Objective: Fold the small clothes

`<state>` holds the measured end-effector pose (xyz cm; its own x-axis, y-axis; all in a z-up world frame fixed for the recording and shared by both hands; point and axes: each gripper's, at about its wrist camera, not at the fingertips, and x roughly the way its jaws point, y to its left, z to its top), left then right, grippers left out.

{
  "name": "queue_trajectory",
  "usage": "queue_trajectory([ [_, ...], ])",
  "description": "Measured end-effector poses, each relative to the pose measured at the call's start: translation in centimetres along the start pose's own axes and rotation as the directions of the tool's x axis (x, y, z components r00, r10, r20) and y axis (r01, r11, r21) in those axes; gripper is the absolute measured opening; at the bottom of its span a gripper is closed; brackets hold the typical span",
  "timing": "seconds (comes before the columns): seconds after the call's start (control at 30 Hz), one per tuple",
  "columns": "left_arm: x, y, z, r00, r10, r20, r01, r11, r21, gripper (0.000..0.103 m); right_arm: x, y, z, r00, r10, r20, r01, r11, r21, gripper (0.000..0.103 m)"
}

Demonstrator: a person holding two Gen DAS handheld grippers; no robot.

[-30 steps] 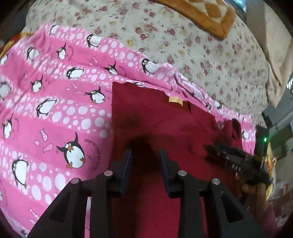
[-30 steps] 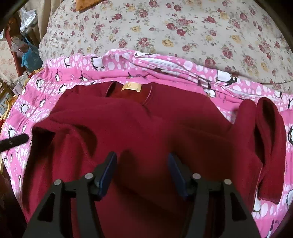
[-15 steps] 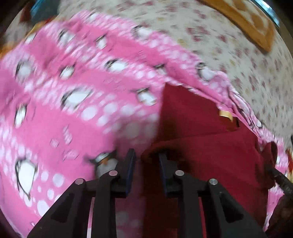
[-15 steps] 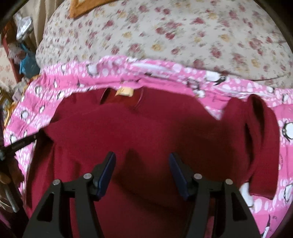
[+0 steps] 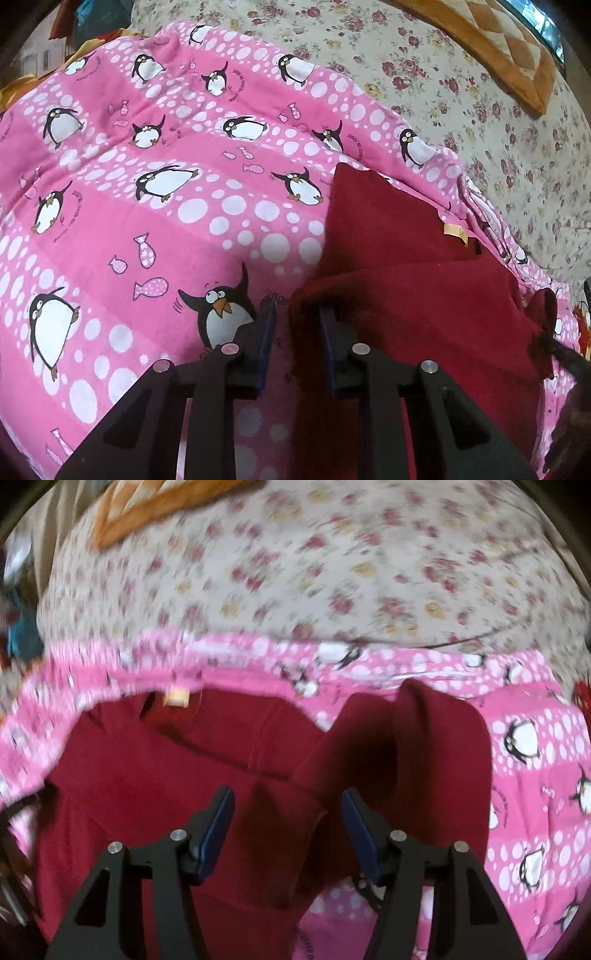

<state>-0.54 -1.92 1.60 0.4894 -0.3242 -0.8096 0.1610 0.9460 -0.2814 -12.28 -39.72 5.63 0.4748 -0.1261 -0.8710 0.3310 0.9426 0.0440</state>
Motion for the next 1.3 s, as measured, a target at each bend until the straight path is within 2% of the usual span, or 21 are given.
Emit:
queue_trajectory([
  [0.03, 0.0, 0.0, 0.0, 1.000, -0.003, 0.000, 0.003, 1.000, -0.002, 0.004, 0.7, 0.4, -0.2, 0.999, -0.031, -0.025, 0.030, 0.999, -0.022, 0.041],
  [0.07, 0.0, 0.1, 0.0, 1.000, -0.005, 0.000, 0.005, 1.000, -0.004, 0.004, 1.2, 0.7, -0.4, 0.997, -0.064, -0.035, 0.062, 0.997, -0.044, 0.035],
  [0.13, 0.0, 0.1, 0.0, 1.000, -0.006, 0.000, 0.006, 1.000, -0.005, 0.004, 1.1, 0.5, -0.7, 0.998, -0.051, -0.027, 0.050, 0.998, -0.042, 0.016],
  [0.17, 0.0, 0.1, 0.0, 1.000, -0.007, 0.000, 0.007, 1.000, -0.007, 0.004, 0.7, 0.4, -0.7, 0.999, -0.038, -0.018, 0.038, 0.999, -0.033, 0.012],
  [0.3, 0.0, 0.1, 0.1, 1.000, -0.016, -0.006, 0.016, 1.000, -0.023, 0.006, -2.4, 0.0, -0.8, 0.998, -0.031, 0.057, 0.033, 0.999, -0.031, 0.010],
  [0.47, -0.1, 0.3, 0.2, 1.000, -0.024, -0.017, 0.024, 0.999, -0.036, 0.008, -0.6, -1.1, -2.6, 0.995, -0.075, -0.063, 0.073, 0.997, -0.030, 0.008],
  [0.57, -1.2, 0.4, 0.1, 0.999, -0.022, -0.032, 0.020, 0.999, -0.044, 0.009, -1.3, -1.0, -2.6, 0.996, -0.065, -0.056, 0.064, 0.998, -0.031, 0.008],
  [0.63, -1.9, 0.4, -0.1, 1.000, -0.002, -0.030, 0.001, 0.999, -0.041, 0.009, -2.5, -1.0, -2.1, 0.999, -0.034, -0.022, 0.033, 0.999, -0.011, 0.010],
  [0.67, -2.2, 0.4, -0.2, 1.000, 0.003, -0.023, -0.004, 0.999, -0.037, 0.009, -3.3, -0.8, -1.4, 1.000, 0.003, 0.018, -0.004, 1.000, 0.012, 0.016],
  [0.7, -2.4, 0.4, -0.3, 1.000, 0.005, -0.018, -0.006, 0.999, -0.036, 0.009, -3.9, -0.4, -0.9, 0.998, 0.031, 0.048, -0.032, 0.999, 0.027, 0.031],
  [0.73, -2.7, 0.3, -0.3, 1.000, 0.012, -0.010, -0.013, 0.999, -0.034, 0.009, -4.3, 0.1, -0.4, 0.996, 0.056, 0.072, -0.058, 0.998, 0.037, 0.053],
  [0.77, -3.0, 0.1, -0.3, 1.000, 0.015, 0.002, -0.015, 1.000, -0.025, 0.009, -4.5, 1.1, 0.5, 0.990, 0.098, 0.097, -0.102, 0.994, 0.036, 0.059],
  [0.87, -2.8, -0.4, -0.3, 0.999, 0.033, 0.012, -0.033, 0.999, 0.019, 0.009, -3.8, 5.9, 3.1, 0.962, 0.254, 0.102, -0.251, 0.967, -0.045, 0.060],
  [0.97, -1.7, -0.2, -0.2, 0.999, 0.045, -0.016, -0.044, 0.998, 0.034, 0.009, -1.4, 12.8, 6.1, 0.923, 0.381, 0.047, -0.367, 0.912, -0.181, 0.060],
  [1.03, -1.2, 0.1, -0.1, 0.999, 0.041, -0.026, -0.041, 0.999, 0.031, 0.010, 0.9, 16.7, 7.4, 0.926, 0.377, 0.005, -0.362, 0.894, -0.263, 0.060],
  [1.13, -1.0, 0.4, 0.2, 0.999, 0.020, -0.033, -0.019, 1.000, 0.021, 0.010, 4.7, 20.2, 8.7, 0.938, 0.342, -0.049, -0.339, 0.884, -0.321, 0.059],
  [1.2, -0.9, 0.6, 0.3, 0.999, 0.008, -0.040, -0.008, 1.000, 0.017, 0.010, 6.2, 20.4, 8.6, 0.943, 0.326, -0.067, -0.330, 0.895, -0.299, 0.060],
  [1.3, -1.1, 0.4, 0.6, 0.999, 0.002, -0.034, -0.001, 1.000, 0.022, 0.010, 7.0, 19.3, 7.3, 0.933, 0.350, -0.082, -0.359, 0.903, -0.236, 0.060],
])
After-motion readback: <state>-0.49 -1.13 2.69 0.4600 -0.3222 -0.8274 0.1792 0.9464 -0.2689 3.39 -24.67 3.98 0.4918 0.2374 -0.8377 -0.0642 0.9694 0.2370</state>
